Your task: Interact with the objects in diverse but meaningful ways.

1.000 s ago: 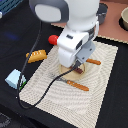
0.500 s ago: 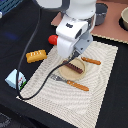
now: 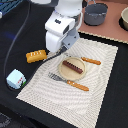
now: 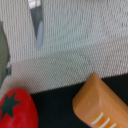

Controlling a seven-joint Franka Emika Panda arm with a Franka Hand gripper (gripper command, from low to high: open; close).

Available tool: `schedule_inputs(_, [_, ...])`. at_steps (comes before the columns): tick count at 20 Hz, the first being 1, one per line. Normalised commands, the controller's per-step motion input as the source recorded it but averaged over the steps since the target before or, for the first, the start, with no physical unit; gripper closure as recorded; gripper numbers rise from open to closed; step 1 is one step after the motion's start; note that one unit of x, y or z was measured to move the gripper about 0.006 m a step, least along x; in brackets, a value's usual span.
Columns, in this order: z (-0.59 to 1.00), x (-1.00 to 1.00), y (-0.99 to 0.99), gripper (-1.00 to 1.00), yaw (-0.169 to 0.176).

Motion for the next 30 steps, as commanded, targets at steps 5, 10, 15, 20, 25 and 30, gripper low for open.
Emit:
schedule_inputs(5, [-0.13, -1.0, -0.12, -1.0, 0.018])
schedule_inputs(10, [-0.16, -0.99, -0.16, -1.0, 0.026])
schedule_inputs(15, [-0.23, -0.7, -0.06, -1.0, 0.186])
schedule_inputs(20, [-0.24, -0.63, -0.04, -1.0, 0.216])
schedule_inputs(25, [-0.07, -0.43, -0.35, -1.0, 0.137])
schedule_inputs(30, [0.0, -0.22, -0.66, -1.0, 0.047])
